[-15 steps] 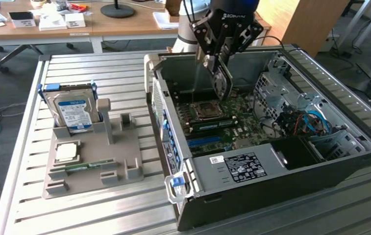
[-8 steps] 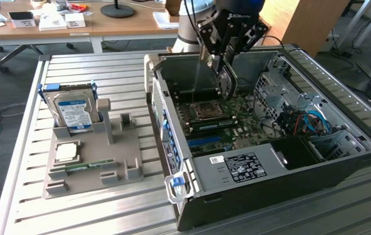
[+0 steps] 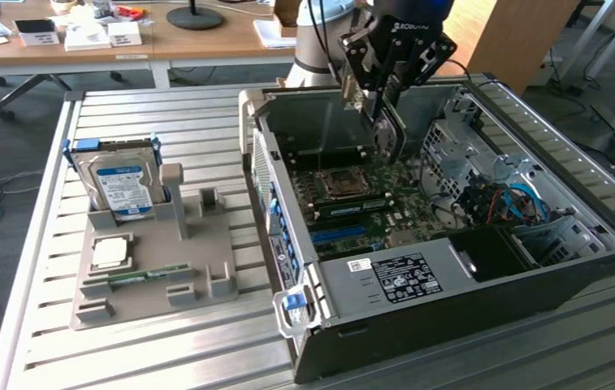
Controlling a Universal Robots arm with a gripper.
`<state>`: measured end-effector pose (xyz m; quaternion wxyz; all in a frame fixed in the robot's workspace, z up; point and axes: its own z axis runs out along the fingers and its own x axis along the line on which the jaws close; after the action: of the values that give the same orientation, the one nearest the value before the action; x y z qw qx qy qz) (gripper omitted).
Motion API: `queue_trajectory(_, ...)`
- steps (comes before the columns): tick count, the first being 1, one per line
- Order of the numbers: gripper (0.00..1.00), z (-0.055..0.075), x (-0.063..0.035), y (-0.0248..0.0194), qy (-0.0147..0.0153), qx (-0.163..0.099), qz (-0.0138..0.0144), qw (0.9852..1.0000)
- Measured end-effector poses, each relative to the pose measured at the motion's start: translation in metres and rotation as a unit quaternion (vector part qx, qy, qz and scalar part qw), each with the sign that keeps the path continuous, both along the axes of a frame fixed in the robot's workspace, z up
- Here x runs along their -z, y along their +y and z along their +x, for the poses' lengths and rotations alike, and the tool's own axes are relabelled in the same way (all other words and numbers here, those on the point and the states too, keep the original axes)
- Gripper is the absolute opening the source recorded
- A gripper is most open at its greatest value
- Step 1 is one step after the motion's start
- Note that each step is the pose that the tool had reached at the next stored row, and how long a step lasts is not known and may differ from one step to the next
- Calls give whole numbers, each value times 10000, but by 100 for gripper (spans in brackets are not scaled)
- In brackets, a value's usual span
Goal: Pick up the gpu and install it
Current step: 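Pick up the gpu and move the gpu toward the slot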
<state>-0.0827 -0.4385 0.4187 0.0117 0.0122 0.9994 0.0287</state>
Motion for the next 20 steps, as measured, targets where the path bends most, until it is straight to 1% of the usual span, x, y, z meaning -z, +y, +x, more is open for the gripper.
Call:
queue_trajectory(7,27,89,0,1,0,0,1,10000)
queue_trajectory(20,27,328,0,1,0,-2,6,10000)
